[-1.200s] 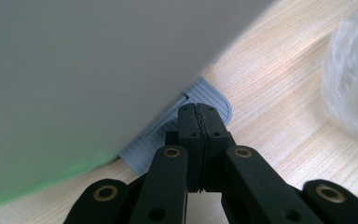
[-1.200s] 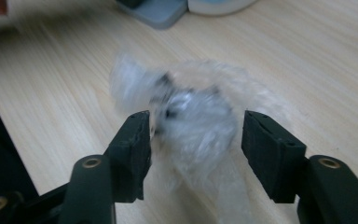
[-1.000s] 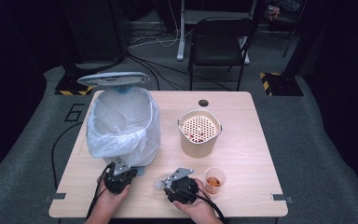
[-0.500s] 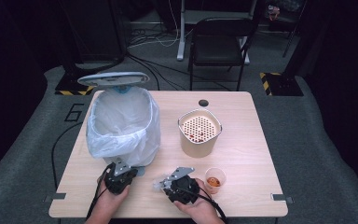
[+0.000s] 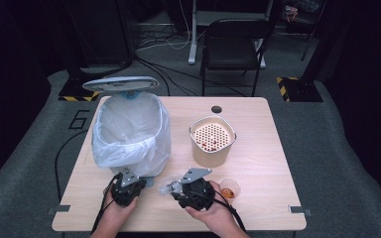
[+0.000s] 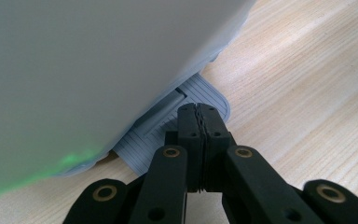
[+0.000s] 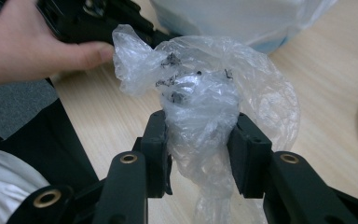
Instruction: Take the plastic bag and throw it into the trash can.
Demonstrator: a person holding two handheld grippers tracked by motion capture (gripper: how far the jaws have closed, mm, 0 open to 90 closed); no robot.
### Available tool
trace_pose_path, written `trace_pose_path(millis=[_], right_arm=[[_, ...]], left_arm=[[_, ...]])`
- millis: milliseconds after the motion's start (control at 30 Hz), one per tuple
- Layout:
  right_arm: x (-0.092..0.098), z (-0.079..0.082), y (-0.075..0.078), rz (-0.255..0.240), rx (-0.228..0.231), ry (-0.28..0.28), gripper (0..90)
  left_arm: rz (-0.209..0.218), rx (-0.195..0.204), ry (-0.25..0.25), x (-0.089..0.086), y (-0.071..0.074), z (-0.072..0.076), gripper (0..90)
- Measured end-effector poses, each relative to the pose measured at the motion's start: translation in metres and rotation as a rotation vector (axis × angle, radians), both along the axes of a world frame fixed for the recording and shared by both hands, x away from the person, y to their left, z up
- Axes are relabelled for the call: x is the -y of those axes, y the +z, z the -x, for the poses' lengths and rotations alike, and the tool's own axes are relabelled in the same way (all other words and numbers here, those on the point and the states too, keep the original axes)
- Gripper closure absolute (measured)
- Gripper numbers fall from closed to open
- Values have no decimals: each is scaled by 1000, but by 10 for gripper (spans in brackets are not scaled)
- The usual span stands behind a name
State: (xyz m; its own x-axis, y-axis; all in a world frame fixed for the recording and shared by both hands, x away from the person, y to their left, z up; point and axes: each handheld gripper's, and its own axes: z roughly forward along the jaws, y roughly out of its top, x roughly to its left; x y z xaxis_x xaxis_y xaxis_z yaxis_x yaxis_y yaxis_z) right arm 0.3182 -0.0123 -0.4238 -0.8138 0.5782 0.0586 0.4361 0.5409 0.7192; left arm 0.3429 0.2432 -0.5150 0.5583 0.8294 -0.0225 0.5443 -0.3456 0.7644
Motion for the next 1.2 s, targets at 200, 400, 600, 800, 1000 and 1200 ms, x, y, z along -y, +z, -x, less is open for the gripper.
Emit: trace_pose_path(millis=[200,400,600,800,1000,1200], right_arm=[[7,-3,27,-28,5,19,623],[12,-9,46,-40,-6,27,622],[17,-19,60,-40,1,38,623],[19,-28,74,-41,1,36,623],[20,-40,88,-52,6,33,623],[22,-48,103,-55,17,27,623]], left_arm=[[-3,-14,5,0,1,1,890],[-4,-8,0,0,1,1,889],[-27,-9,-12,-2,1,0,890],[-26,-7,-12,-2,1,0,890],[-22,-8,-12,-2,1,0,889],[-26,-14,-12,-3,1,0,890]])
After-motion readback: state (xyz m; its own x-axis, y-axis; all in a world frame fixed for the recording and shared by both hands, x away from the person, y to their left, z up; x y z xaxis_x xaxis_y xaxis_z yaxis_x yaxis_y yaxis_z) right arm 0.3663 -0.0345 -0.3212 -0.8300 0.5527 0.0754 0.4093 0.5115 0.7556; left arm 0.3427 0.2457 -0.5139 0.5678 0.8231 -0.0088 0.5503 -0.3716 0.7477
